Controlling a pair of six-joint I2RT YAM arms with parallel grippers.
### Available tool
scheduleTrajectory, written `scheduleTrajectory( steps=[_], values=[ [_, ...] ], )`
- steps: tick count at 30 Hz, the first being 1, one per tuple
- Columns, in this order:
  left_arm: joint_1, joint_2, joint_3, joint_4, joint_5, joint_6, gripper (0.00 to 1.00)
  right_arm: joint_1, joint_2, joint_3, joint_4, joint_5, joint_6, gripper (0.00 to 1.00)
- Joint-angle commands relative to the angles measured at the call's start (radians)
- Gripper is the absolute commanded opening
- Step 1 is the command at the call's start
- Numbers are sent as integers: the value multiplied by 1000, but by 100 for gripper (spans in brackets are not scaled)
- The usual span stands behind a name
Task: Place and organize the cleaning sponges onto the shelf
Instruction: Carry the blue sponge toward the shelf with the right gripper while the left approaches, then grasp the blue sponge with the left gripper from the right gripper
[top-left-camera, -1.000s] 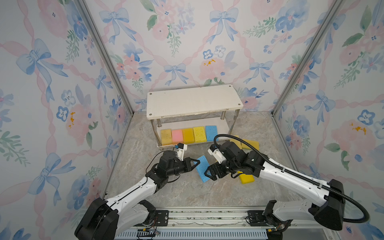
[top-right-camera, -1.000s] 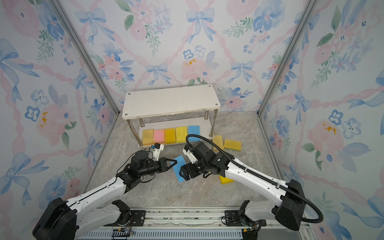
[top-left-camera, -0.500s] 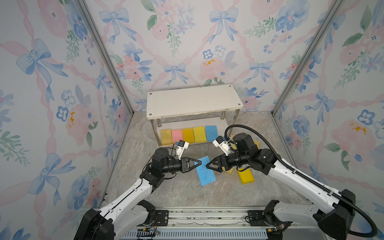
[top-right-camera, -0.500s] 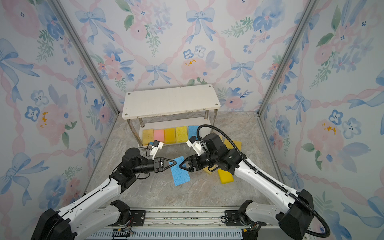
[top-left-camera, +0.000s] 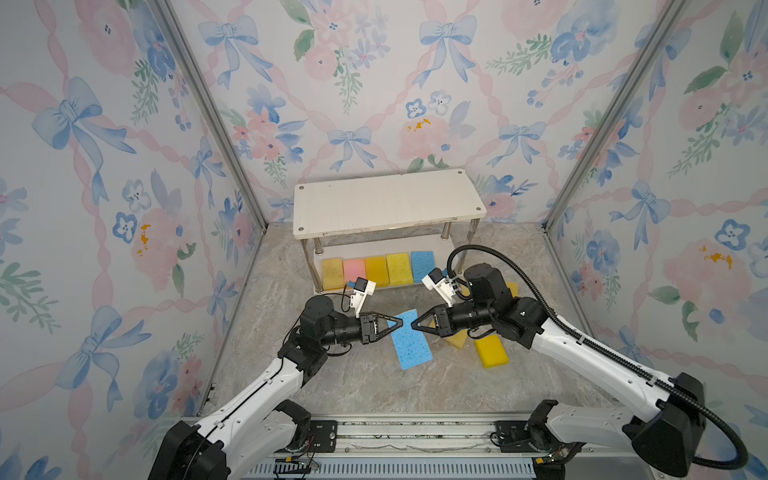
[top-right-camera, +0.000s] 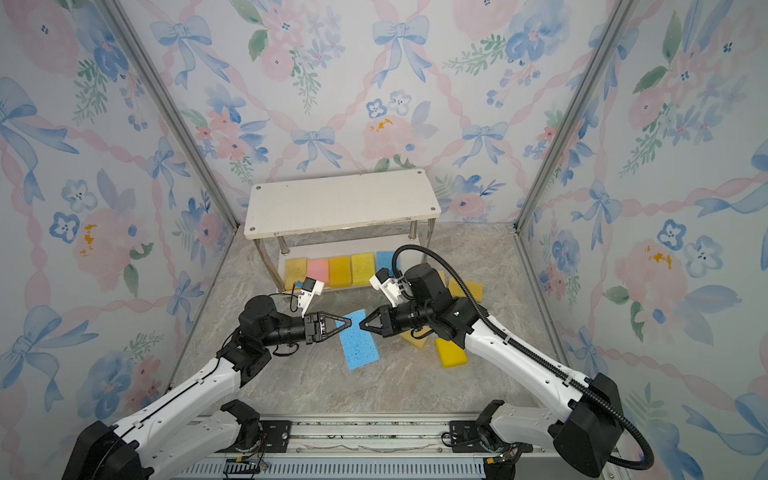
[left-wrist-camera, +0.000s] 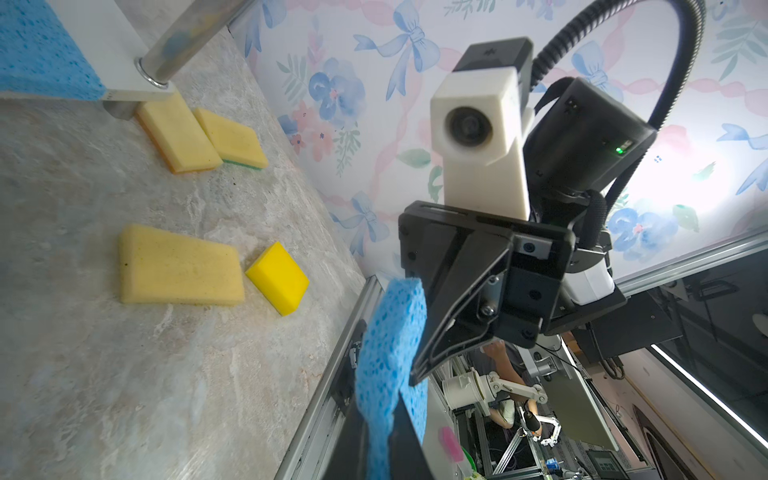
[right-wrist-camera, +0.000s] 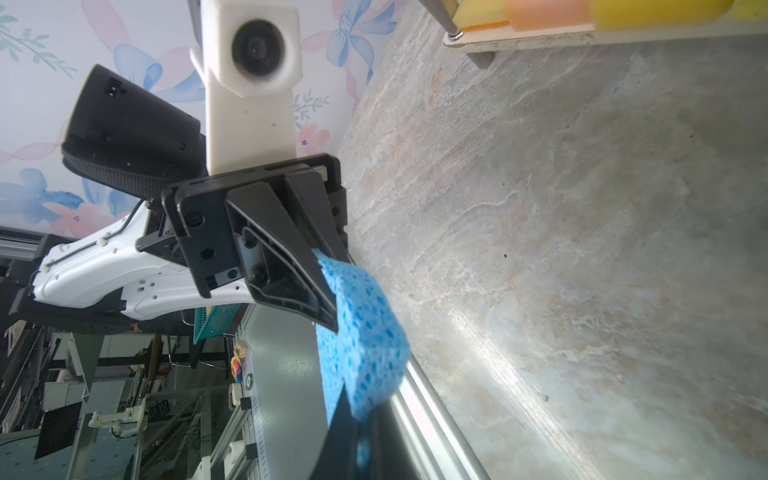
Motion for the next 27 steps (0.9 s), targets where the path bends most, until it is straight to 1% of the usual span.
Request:
scheduleTrajectory(
  steps=[1, 4, 5, 7, 9, 13, 17, 20, 25, 27],
  values=[
    [13, -35, 5, 35, -6, -27, 71, -21, -25, -4, 52, 70, 79, 0],
    [27, -69, -8, 41, -50, -56, 85, -76, -58, -11, 62, 194, 194, 0],
    [28, -78, -11, 47, -70, -71, 87, -90, -73, -17, 89, 216, 231, 0],
    [28, -95, -30, 70, -123, -126, 88, -108, -95, -29, 171, 242, 299, 0],
    [28, -102, -51, 97, -159, -179, 83, -108, -105, -14, 196, 272, 333, 0],
    [27, -132, -92, 150, -209, -260, 74, -106, -125, 14, 218, 318, 363, 0],
    [12, -159, -122, 239, -240, -330, 66, -103, -118, 27, 252, 303, 395, 0],
    [-19, -158, -125, 283, -254, -345, 63, -98, -113, 22, 281, 295, 415, 0],
    [-65, -130, -110, 310, -282, -344, 56, -78, -94, 21, 308, 284, 424, 0],
    [-78, -117, -96, 320, -281, -340, 55, -71, -90, 22, 312, 286, 422, 0]
  ],
)
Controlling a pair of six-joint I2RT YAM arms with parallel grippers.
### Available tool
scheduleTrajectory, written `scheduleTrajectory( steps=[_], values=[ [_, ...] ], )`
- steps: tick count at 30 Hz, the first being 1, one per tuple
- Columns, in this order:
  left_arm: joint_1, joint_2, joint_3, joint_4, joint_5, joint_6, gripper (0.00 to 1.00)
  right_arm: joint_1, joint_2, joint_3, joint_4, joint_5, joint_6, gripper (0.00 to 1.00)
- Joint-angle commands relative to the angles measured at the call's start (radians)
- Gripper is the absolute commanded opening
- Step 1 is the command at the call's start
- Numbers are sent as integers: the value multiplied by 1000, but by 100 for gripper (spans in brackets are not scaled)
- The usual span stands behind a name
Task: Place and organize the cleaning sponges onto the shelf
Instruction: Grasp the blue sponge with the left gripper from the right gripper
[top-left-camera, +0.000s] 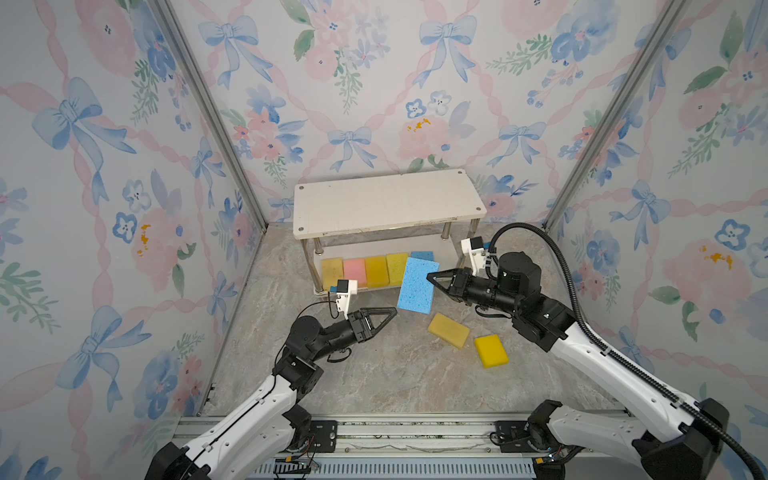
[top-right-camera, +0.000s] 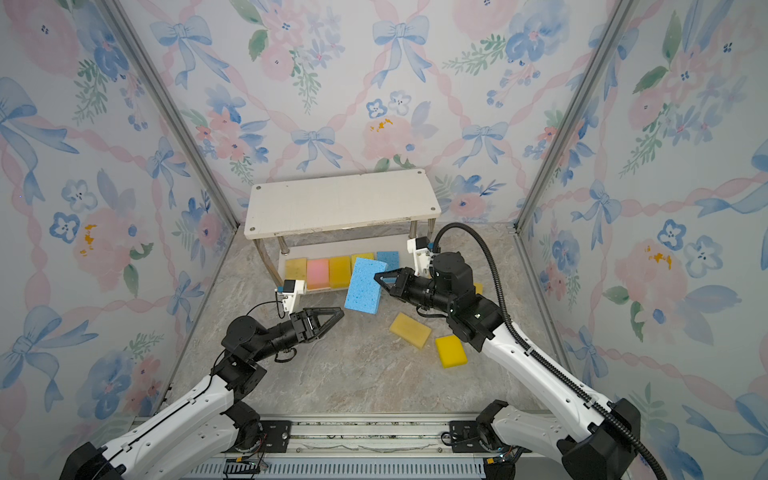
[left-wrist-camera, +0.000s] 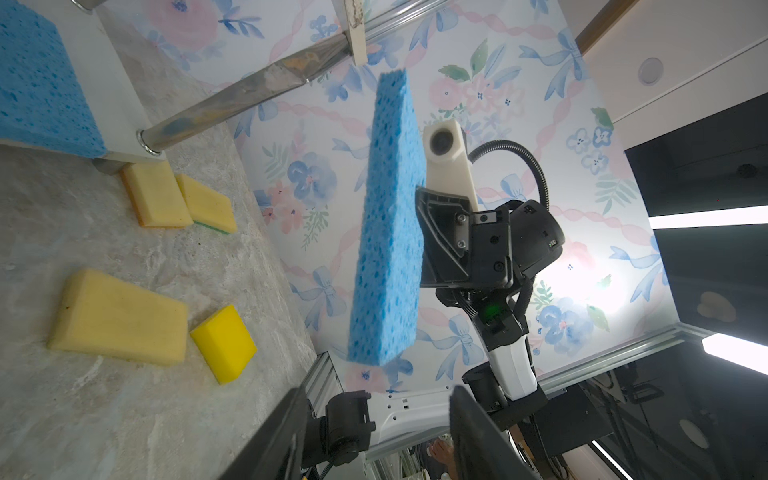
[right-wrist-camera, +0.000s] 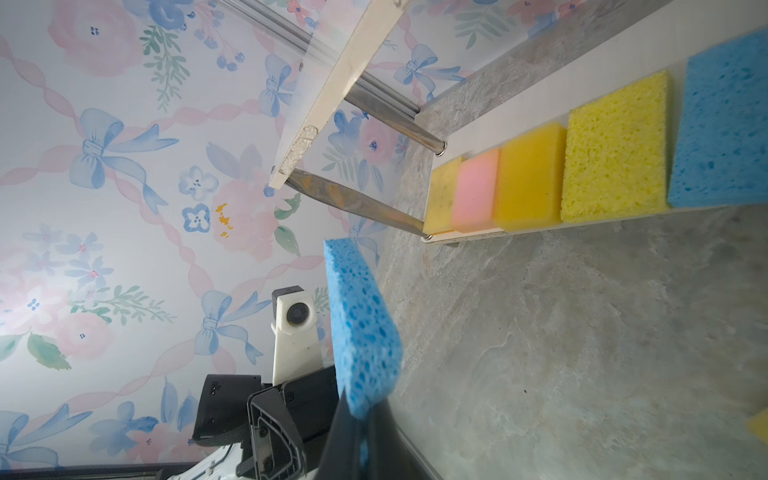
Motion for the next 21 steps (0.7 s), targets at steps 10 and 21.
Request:
scheduleTrajectory(
  steps=[10, 21],
  values=[
    [-24, 43, 50, 59, -26, 9, 42, 26, 25, 33, 62, -26, 29, 0],
    [-28, 64, 75, 62, -18, 19, 10, 37, 31, 25, 70, -28, 30, 0]
  ],
)
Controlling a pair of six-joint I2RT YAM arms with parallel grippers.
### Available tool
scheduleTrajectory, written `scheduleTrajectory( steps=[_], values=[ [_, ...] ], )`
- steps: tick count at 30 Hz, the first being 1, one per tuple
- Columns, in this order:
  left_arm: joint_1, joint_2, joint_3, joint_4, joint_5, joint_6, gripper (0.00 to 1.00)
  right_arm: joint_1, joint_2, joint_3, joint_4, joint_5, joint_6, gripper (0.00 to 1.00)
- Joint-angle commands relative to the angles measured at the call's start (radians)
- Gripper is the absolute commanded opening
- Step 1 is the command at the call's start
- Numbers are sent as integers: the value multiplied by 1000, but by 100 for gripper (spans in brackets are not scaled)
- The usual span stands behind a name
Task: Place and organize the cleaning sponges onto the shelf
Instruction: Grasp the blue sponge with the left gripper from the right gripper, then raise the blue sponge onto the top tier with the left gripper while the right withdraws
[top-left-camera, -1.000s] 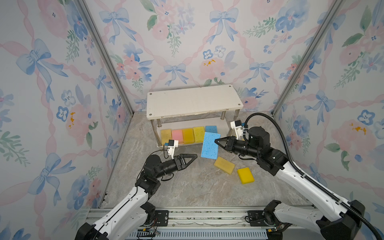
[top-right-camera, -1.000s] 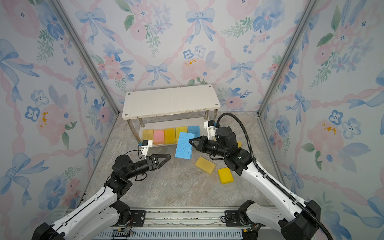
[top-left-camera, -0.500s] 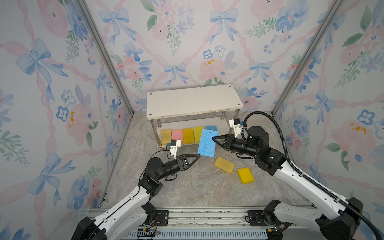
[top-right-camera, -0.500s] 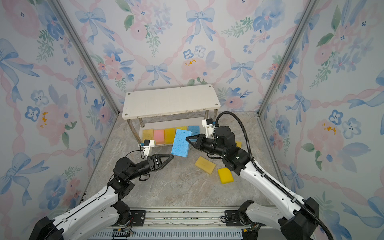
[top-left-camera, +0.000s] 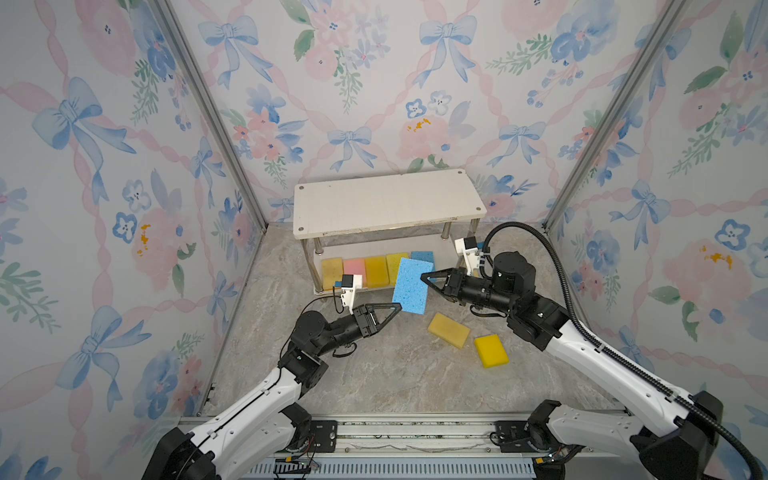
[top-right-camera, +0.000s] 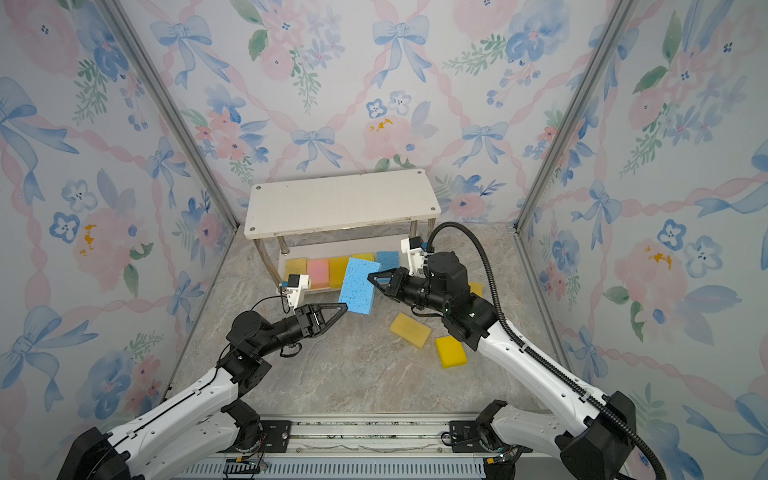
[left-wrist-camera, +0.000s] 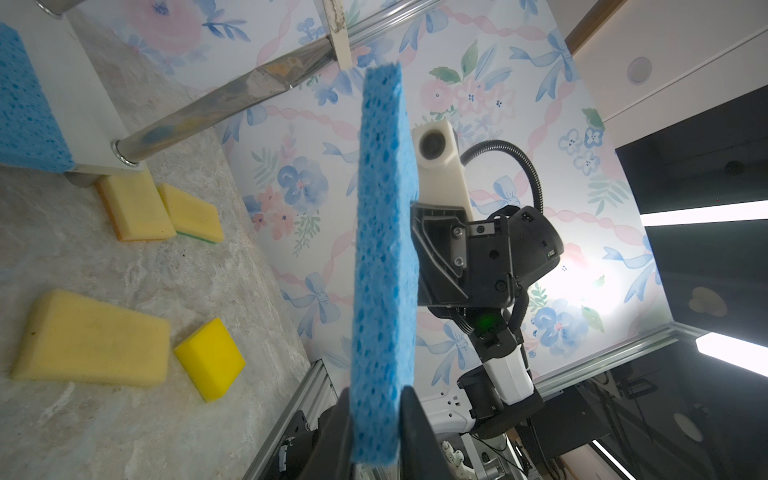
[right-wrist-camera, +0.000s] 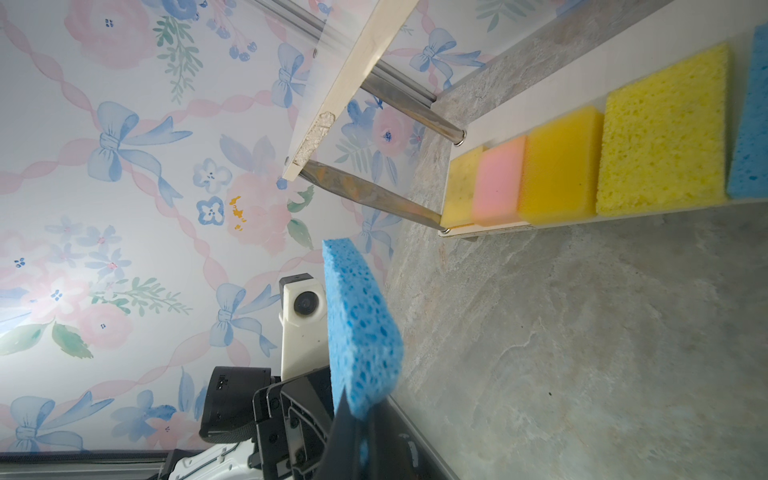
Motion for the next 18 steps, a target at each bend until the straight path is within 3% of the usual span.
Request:
scheduleTrajectory(
  steps=[1, 3, 6, 9, 14, 18],
  values=[
    [-4, -2, 25, 26, 5, 20, 5, 13, 10, 20, 31, -15, 2, 0],
    [-4, -5, 23, 26, 4, 22, 0, 13, 10, 21, 27, -15, -4, 5],
    [6, -31, 11, 24, -8, 20, 0, 7, -1, 32, -33, -2, -43, 51],
    [45, -94, 4, -5, -18, 14, 0, -17, -38, 39, -132, 16, -102, 72],
    [151, -213, 122, -291, -27, 133, 0, -79, -139, -40, -214, 33, -145, 79],
    [231, -205, 301, -489, -11, 232, 0, -95, -175, -97, -245, 28, -161, 80]
  ],
)
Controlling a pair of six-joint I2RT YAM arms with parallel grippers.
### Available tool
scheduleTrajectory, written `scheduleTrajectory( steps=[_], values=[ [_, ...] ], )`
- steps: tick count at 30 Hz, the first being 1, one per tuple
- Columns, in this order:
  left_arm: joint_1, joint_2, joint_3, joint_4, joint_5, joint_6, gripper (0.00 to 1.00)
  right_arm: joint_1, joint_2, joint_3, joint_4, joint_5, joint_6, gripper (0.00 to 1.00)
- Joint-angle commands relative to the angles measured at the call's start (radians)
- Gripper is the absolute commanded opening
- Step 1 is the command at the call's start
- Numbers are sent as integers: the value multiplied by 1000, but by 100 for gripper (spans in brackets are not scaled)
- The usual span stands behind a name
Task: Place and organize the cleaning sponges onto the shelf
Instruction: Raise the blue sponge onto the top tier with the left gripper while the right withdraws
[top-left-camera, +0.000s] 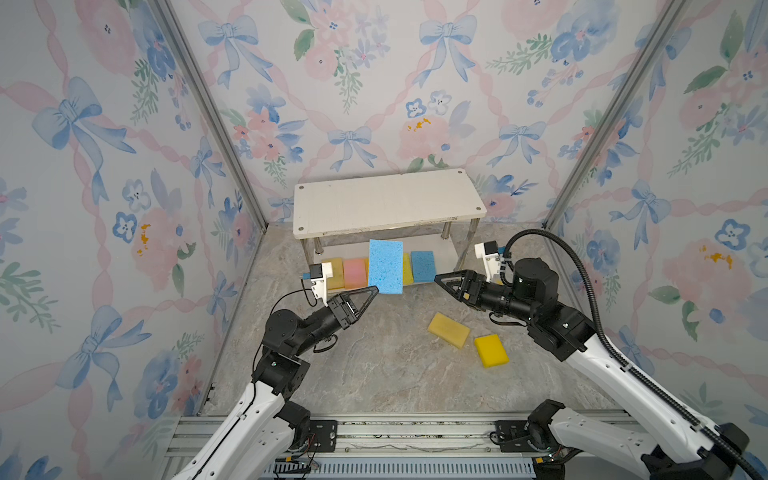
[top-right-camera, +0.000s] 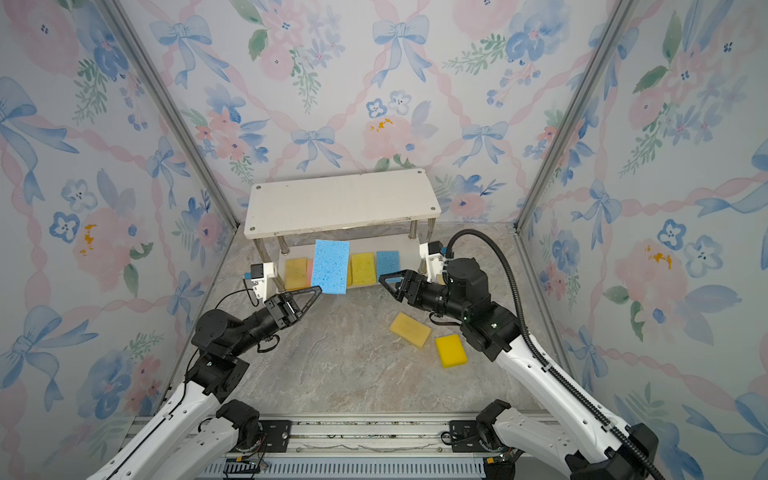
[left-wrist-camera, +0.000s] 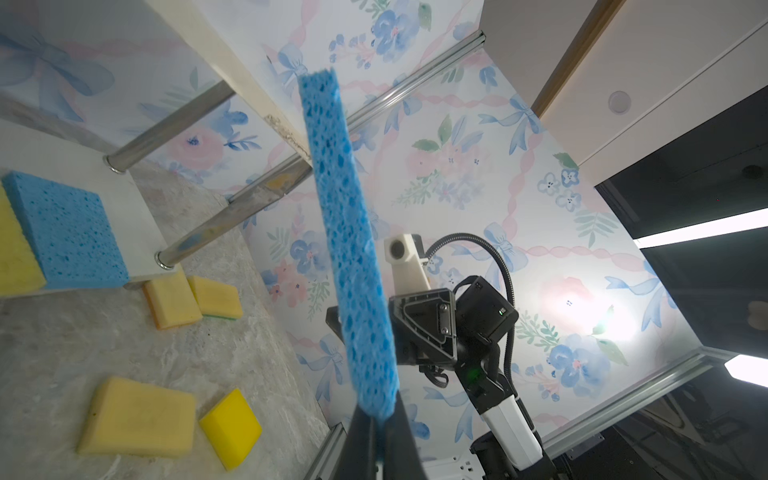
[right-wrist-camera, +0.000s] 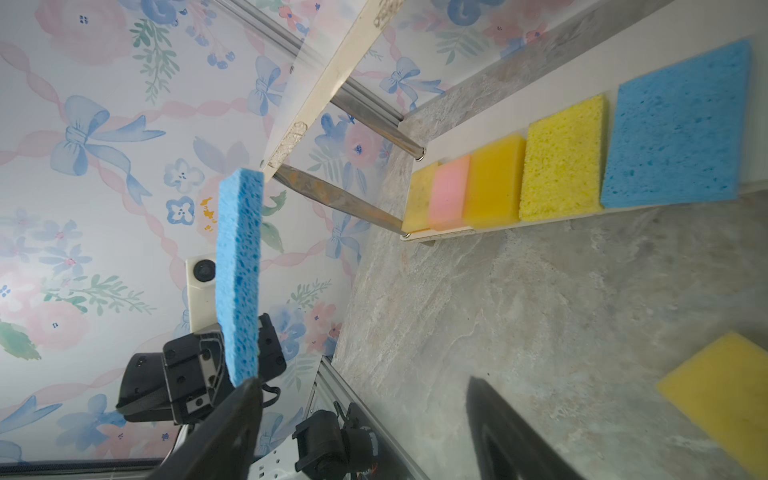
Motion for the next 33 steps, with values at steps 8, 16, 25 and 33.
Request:
scheduleTrajectory(
  steps=[8, 16, 25, 33],
  values=[
    [208, 156, 477, -507, 15, 235, 0, -8, 10, -58, -58, -10, -61, 81],
    [311, 394, 767, -742, 15, 359, 0, -11, 29, -46, -66, -29, -97, 81],
    [436, 483, 780, -751, 53, 366, 0, -51, 27, -32, -100, -67, -121, 81],
    [476, 533, 784, -783, 74, 395, 0, -60, 41, -43, -82, -80, -112, 80]
  ],
)
